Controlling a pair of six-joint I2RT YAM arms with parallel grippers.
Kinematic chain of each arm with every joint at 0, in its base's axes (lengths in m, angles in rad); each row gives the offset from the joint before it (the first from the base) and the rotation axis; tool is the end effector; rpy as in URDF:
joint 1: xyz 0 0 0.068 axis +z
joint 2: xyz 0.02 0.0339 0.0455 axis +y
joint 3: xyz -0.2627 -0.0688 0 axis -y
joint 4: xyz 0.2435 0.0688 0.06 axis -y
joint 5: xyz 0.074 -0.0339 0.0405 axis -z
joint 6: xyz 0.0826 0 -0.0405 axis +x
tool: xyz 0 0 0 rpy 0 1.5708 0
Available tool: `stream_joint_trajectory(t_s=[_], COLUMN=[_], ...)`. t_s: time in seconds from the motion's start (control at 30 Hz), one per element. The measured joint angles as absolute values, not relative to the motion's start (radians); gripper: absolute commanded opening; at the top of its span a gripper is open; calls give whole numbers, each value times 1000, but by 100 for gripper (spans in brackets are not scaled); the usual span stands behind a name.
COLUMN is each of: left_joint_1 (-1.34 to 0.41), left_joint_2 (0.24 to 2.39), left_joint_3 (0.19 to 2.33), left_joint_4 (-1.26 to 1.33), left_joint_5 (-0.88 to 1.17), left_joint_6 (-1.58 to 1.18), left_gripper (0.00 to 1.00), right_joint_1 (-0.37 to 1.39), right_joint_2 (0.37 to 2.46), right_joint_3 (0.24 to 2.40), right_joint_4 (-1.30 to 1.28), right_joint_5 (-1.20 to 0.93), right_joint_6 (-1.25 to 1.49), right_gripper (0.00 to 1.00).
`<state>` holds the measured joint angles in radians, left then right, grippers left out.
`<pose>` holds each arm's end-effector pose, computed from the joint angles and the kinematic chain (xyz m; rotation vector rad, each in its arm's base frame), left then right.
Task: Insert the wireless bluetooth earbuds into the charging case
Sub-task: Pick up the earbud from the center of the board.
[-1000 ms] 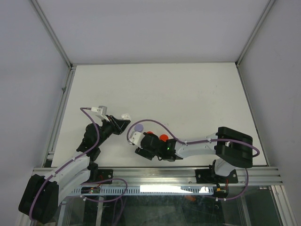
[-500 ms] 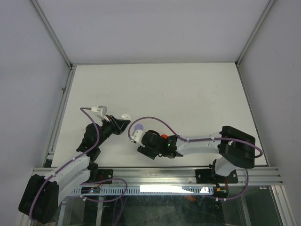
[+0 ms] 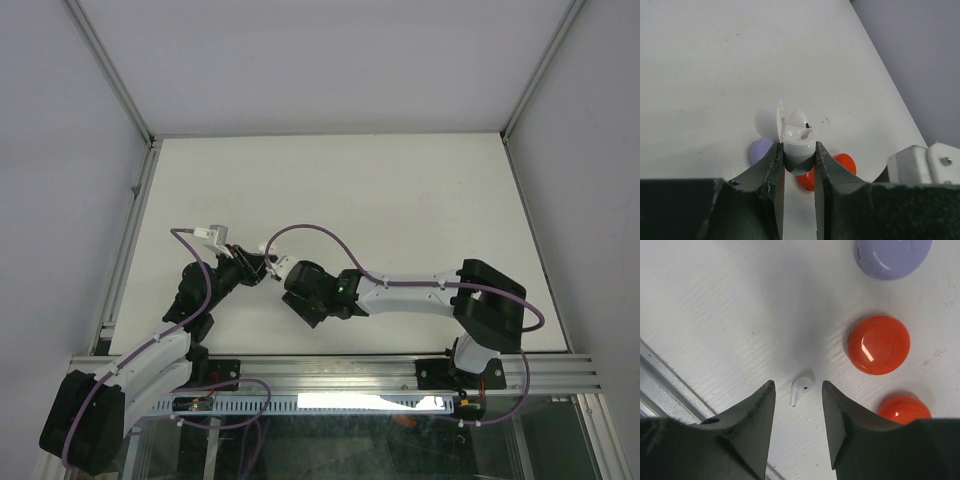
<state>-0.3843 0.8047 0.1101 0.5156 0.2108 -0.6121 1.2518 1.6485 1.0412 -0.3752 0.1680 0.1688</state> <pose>0.1934 -0.0969 0.1655 -0.0473 1.8352 -0.8999 0.1263 0.3383 0.1564 -1.2676 2.2346 0.3434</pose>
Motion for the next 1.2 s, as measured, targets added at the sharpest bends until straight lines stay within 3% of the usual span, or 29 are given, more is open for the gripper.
stream_joint_trajectory(t_s=[0.7,1.2], left_joint_1=[-384,-384], left_joint_2=[805,805], left_joint_3=[110,110], left_joint_4=[516,516], left_joint_5=[211,211], left_joint_6=[-612,-612], left_gripper=[0,0], right_joint_1=[1221,1226], right_joint_2=[1757,1811], right_joint_3=[1100,1158], right_joint_4=[-490,-549], right_joint_5=[144,134], right_joint_6=[281,287], right_gripper=[31,30])
